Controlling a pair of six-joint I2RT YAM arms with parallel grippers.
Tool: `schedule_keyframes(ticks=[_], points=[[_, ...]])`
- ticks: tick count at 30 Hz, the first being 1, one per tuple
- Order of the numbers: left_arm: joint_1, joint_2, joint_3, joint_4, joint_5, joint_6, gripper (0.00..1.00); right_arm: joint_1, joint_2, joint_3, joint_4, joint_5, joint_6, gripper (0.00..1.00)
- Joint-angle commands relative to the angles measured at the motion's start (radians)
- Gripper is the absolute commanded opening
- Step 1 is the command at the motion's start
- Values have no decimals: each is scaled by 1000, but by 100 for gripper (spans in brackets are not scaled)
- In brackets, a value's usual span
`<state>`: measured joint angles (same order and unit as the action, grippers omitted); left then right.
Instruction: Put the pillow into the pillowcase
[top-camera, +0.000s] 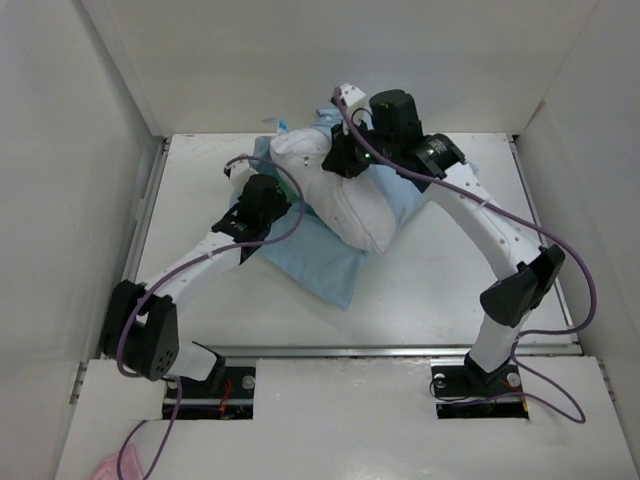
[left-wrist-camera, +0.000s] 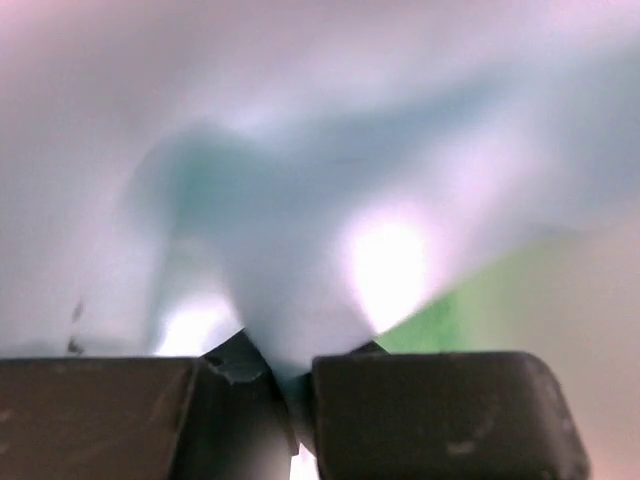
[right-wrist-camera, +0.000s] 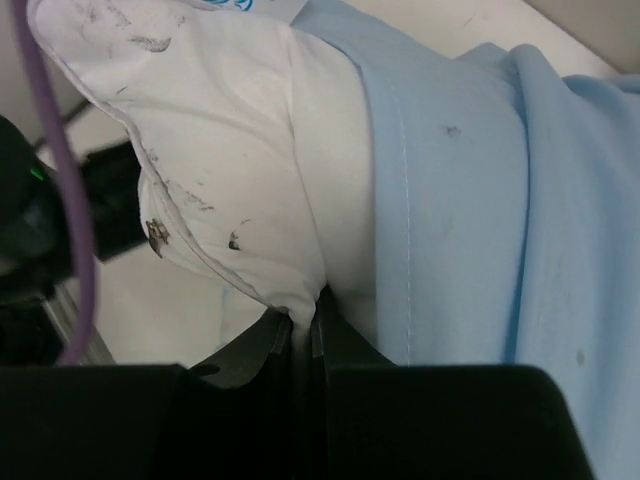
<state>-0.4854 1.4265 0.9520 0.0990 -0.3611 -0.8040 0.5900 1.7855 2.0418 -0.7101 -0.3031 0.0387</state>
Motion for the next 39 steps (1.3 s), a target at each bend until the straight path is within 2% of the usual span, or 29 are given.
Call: schedule_keyframes(ticks=[1,4,9,14,17,21,24,25,26,27,29,31,32,33,35,36,38,39], points=[[59,-126,17,-105,-20,66,0,26,15,-101,32,171,-198,0],[70,-219,56,-127,53,120,0,66,103,-140,34,257,-198,0],[70,-398,70,-240,94,109,0,103,288,-117,23,484,-45,0],[70,-604,27,-361,24,54,0,103,374,-127,9,594,108,0],[70,-653,27,-444,-42,22,0,103,443,-106,-44,690,203,0],[70,-673,27,-487,-46,11,0,114,434,-127,20,579,161,0],[70,-652,-16,-421,2,40,0,168,425,-115,104,405,80,0],[70,-626,-25,-398,26,40,0,182,425,-115,130,347,79,3],[70,-612,-42,-343,54,52,0,206,425,-102,168,214,79,7],[70,-598,-42,-316,110,52,0,215,425,-101,283,138,89,9],[70,-552,-42,-285,151,66,0,228,443,-59,391,-52,127,16],[70,-528,-33,-285,134,66,0,228,465,-11,457,-126,147,30],[79,-505,-21,-285,117,66,0,228,456,4,457,-166,147,34],[79,-494,-6,-285,100,80,0,228,437,-5,472,-166,147,49],[79,-454,14,-314,44,80,0,228,326,-35,472,-176,66,72],[79,-439,27,-344,33,80,4,228,278,-84,472,-157,43,93],[91,-413,59,-378,11,71,35,228,142,-121,439,-119,-5,99],[102,-393,70,-410,11,71,67,228,100,-153,420,-57,-5,99]])
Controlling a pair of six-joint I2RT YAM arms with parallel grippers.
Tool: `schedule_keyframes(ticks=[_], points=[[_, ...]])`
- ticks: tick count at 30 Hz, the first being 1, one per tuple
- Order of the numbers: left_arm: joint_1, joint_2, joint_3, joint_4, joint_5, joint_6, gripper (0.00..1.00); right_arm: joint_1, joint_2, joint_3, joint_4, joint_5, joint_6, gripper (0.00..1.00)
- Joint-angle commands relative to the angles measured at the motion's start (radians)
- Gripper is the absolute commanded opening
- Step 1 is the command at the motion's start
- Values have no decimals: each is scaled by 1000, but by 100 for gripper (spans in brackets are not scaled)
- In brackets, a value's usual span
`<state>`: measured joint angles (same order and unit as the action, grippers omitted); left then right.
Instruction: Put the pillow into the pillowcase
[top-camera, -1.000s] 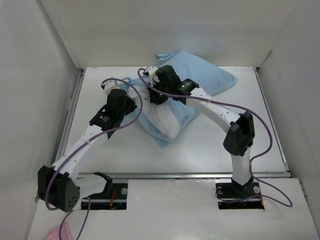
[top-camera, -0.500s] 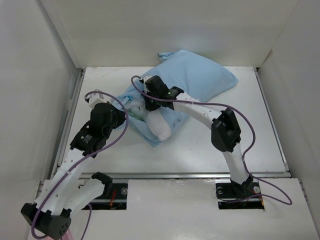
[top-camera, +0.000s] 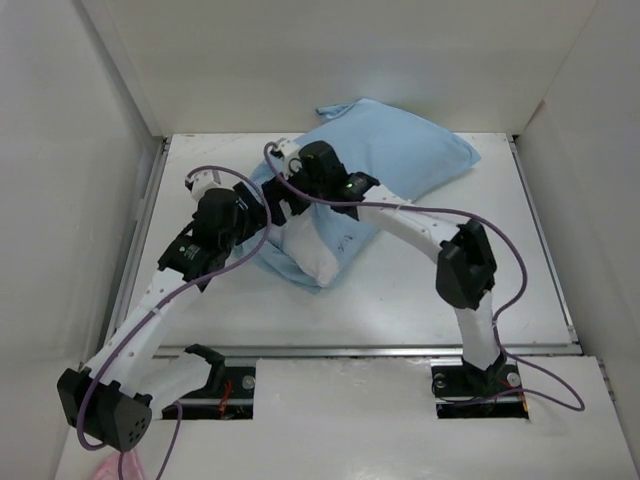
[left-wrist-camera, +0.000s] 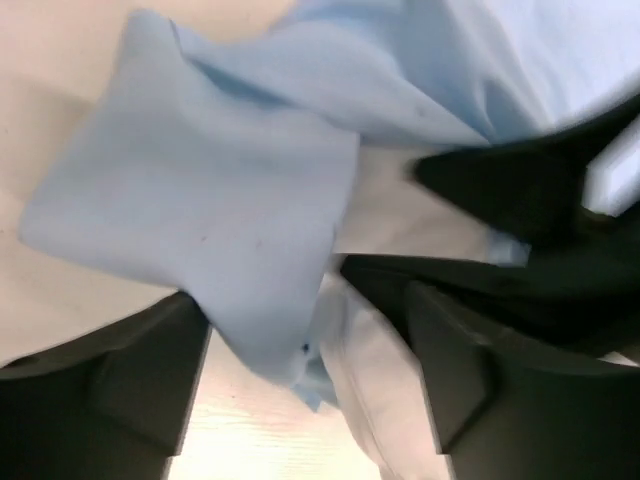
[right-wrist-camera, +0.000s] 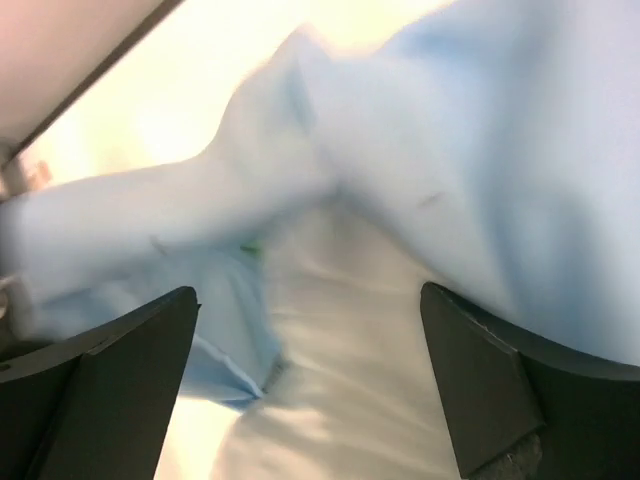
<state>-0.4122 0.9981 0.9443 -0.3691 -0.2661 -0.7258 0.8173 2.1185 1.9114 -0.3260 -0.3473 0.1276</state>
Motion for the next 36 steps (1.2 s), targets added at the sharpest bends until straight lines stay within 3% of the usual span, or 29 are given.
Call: schedule_keyframes(ticks=[1,2,5,8,12,16,21,23,25,30,32,36], points=[[38,36,88,41,-84,-21,78,0,-271,-38,13,4,-111,99],[38,46,97,30,-84,-21,88,0,-346,-57,-26,17,-144,99],[38,37,82,-1,-84,-30,99,0,-463,-136,-80,141,-144,99],[38,-13,22,-22,-41,-30,99,0,-520,-163,-158,298,-144,99],[38,-91,-111,-10,152,-40,99,-41,-539,-216,-199,438,-103,99],[38,-142,-260,102,328,-66,96,-188,-390,-163,-271,436,-37,99],[-8,-51,-289,264,373,-77,91,-357,-157,-63,-263,406,-17,99],[-8,17,-257,358,383,-67,87,-369,-77,-26,-297,386,-17,99],[-8,152,-205,374,361,-38,81,-369,-77,-117,-282,340,-17,96],[7,440,106,326,311,51,66,-369,-243,-421,-160,206,24,96],[33,555,189,326,352,84,63,-344,-302,-554,-148,159,24,93],[58,683,402,277,377,124,63,-238,-471,-702,-139,203,92,93]])
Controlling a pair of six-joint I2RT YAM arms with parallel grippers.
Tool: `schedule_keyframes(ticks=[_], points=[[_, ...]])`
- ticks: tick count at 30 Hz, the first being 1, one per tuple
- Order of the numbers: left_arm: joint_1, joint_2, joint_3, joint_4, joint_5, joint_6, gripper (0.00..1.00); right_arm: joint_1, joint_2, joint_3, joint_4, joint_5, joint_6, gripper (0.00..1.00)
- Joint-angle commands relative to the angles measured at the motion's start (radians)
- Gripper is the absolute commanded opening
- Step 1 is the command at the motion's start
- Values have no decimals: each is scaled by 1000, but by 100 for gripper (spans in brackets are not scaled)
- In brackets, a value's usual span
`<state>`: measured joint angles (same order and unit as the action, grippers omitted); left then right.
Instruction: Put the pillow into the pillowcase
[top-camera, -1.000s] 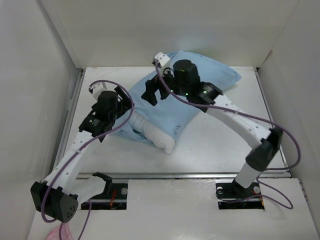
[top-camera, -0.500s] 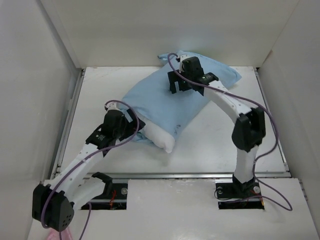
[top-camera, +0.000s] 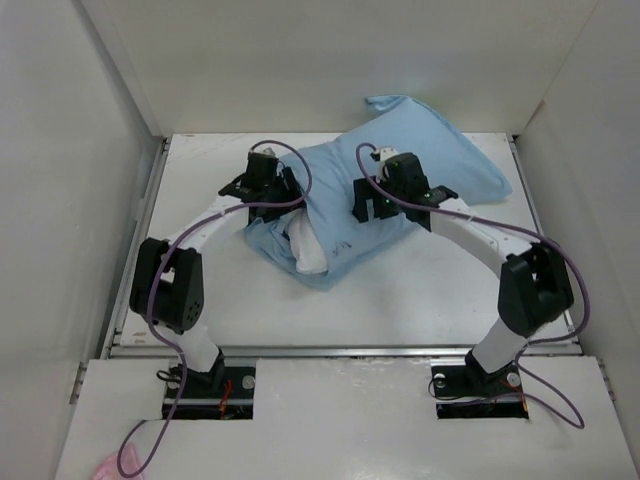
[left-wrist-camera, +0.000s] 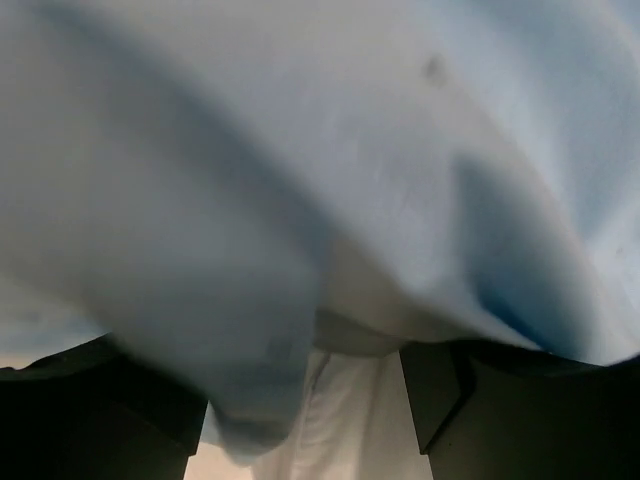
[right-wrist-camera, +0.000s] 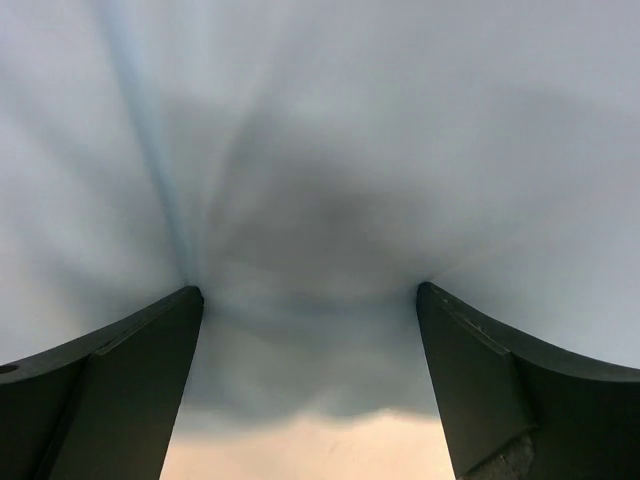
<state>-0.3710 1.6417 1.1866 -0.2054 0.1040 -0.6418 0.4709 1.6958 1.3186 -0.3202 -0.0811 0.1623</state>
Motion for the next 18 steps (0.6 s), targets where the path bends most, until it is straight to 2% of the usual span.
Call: schedule_keyframes(ticks=[1,3,7,9,11,12,14,15,18], points=[[17,55,189,91,6,59,63,130,-108,-110,-158,-40,57,93],[27,64,208,63,-18,71,66,173,-156,-81,-209,74,57,93],[61,-31,150,63,-27,82,90,192,-211,37,-305,132,-36,93],[73,-130,87,54,-82,67,100,219,-211,86,-318,159,-156,93],[93,-209,-26,28,-143,41,100,308,-211,175,-341,220,-255,93],[93,-288,-68,27,-144,13,100,346,-200,192,-330,245,-365,93],[118,-368,-184,17,-158,-8,100,422,-184,235,-294,276,-466,95],[129,-403,-217,17,-168,-18,100,434,-145,257,-293,252,-569,95],[138,-515,-324,-9,-190,-51,100,454,-20,372,-340,129,-708,95]])
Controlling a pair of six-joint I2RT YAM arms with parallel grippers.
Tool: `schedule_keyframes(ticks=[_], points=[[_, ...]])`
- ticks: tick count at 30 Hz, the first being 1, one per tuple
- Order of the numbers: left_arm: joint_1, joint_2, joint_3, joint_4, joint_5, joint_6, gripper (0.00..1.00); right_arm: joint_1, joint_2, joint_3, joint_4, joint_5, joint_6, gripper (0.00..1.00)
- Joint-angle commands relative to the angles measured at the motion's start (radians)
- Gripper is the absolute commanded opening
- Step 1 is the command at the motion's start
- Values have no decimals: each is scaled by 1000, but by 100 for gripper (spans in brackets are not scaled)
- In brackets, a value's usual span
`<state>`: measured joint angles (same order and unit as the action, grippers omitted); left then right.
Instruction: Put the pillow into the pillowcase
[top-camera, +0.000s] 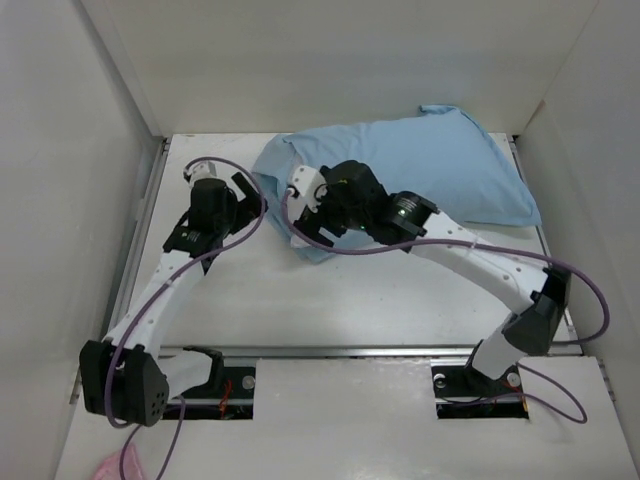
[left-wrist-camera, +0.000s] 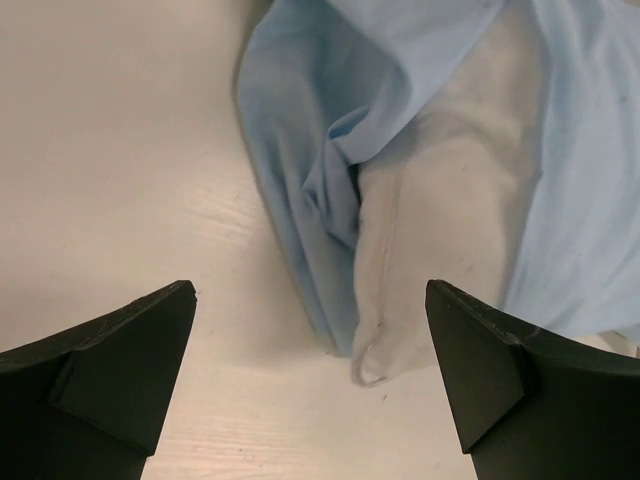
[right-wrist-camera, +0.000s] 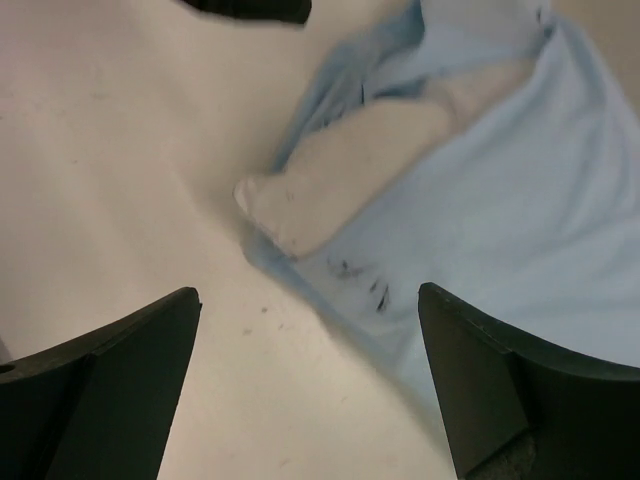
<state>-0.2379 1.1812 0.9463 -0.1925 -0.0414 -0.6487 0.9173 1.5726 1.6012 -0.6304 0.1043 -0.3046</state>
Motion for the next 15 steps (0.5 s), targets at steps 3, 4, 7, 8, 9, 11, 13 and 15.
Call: schedule_keyframes(ticks=[3,4,7,8,9,11,13,15], points=[[14,-138,-168,-44,-45,-75,100,8,220,213,-100,-69,-381,95],[14,-153,-187,-44,-45,-91,100,8,292,230,-109,-42,-427,95],[23,-209,-239,-32,-22,-100,100,8,421,261,-75,105,-487,96],[23,-221,-239,-32,-22,-111,100,8,453,272,-57,135,-523,96],[23,-221,-250,-32,-22,-111,100,-1,483,281,-39,185,-524,96],[23,-221,-250,-32,-22,-111,100,-21,568,334,-28,186,-524,96],[23,-200,-250,-41,-31,-111,100,-56,616,389,-28,202,-492,83],[23,-187,-250,-41,-22,-102,100,-78,649,405,-6,219,-429,51]])
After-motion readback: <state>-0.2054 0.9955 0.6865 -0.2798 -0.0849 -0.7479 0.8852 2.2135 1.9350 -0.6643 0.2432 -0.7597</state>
